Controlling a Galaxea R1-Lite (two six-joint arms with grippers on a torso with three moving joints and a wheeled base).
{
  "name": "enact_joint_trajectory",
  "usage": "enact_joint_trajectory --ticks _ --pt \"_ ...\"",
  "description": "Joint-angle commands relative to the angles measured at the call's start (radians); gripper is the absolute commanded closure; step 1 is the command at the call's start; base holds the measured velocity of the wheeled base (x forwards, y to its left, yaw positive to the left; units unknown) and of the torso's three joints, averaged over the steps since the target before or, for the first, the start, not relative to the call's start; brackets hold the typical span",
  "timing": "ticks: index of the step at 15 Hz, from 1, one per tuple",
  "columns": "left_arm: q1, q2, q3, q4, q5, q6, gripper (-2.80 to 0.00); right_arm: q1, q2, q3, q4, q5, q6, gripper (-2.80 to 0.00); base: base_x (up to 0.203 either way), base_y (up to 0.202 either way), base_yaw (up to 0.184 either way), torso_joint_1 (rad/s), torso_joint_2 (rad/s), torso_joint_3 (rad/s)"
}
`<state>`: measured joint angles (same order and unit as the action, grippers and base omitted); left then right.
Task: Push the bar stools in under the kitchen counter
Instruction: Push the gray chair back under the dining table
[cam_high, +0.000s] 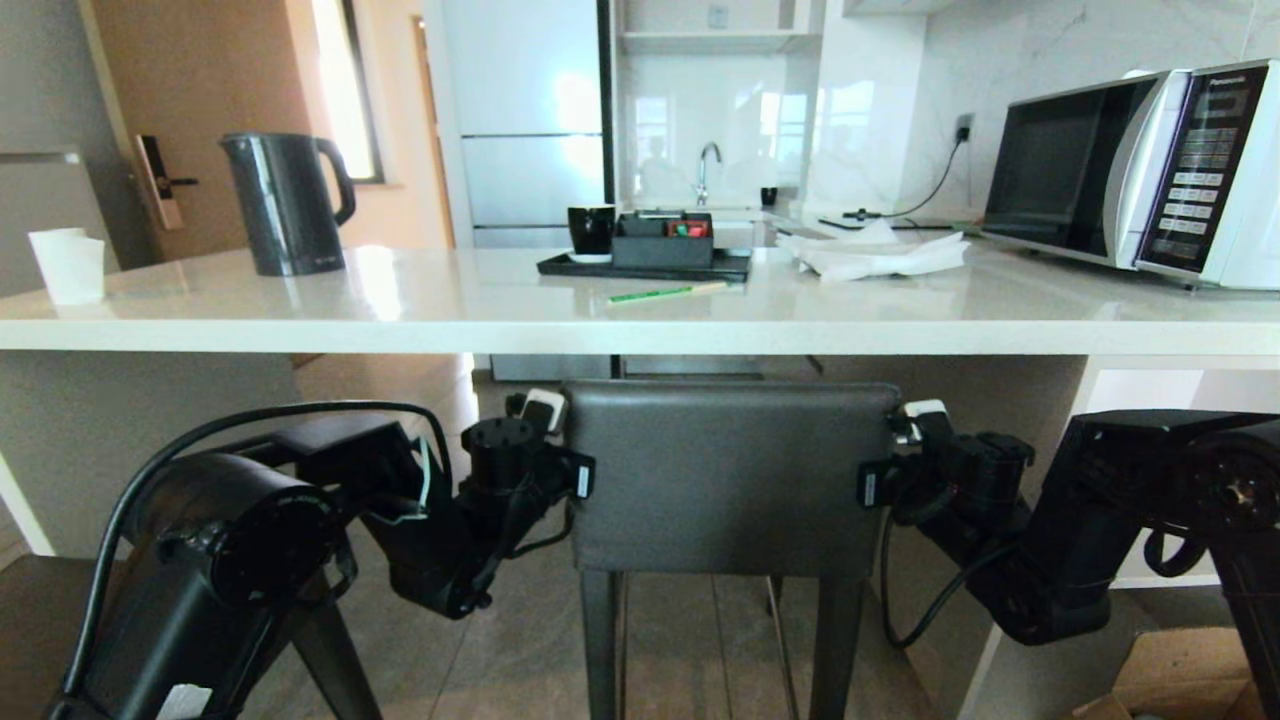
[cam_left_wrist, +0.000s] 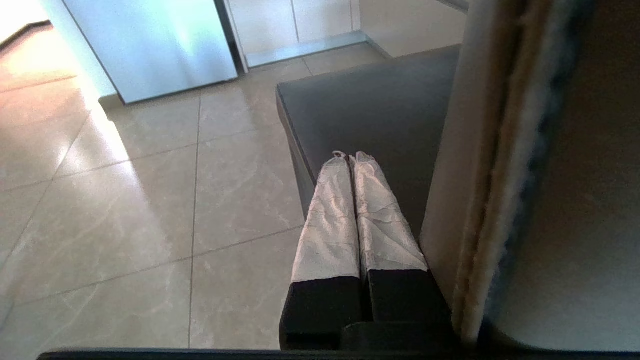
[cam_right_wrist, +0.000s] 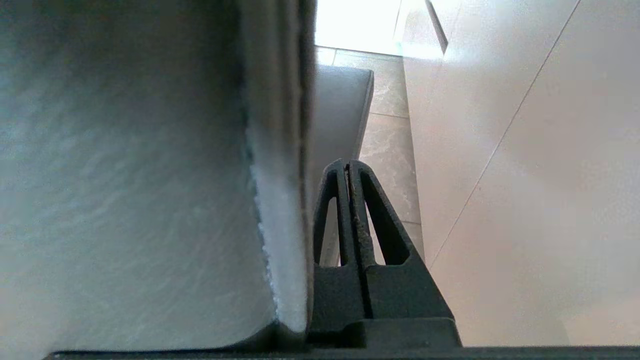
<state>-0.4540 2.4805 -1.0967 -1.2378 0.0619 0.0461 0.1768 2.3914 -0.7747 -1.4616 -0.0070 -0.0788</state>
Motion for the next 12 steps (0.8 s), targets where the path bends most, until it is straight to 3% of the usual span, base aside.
enact_joint_trajectory --ticks 1,4,8,12 --pt "0.005 -0.027 0.028 -0.024 -0.001 -0.001 0.00 -0.012 -0.019 0.021 -0.018 -0.001 0.001 0.00 0.000 0.000 0.000 0.000 0.00 0.000" --pt "0.049 -0.044 0.112 -0.131 -0.001 0.000 0.00 -0.038 -0.036 0.065 -0.053 0.001 0.001 0.00 0.000 0.000 0.000 0.000 0.00 0.000" --pt "0.078 -0.070 0.151 -0.150 0.028 0.001 0.00 -0.051 -0.077 0.121 -0.068 0.001 0.002 0.00 0.000 0.000 0.000 0.000 0.00 0.000" --pt "0.094 -0.225 0.359 -0.190 0.027 -0.014 0.00 -0.094 -0.162 0.272 -0.068 0.009 0.021 0.00 0.000 0.000 0.000 0.000 0.00 0.000"
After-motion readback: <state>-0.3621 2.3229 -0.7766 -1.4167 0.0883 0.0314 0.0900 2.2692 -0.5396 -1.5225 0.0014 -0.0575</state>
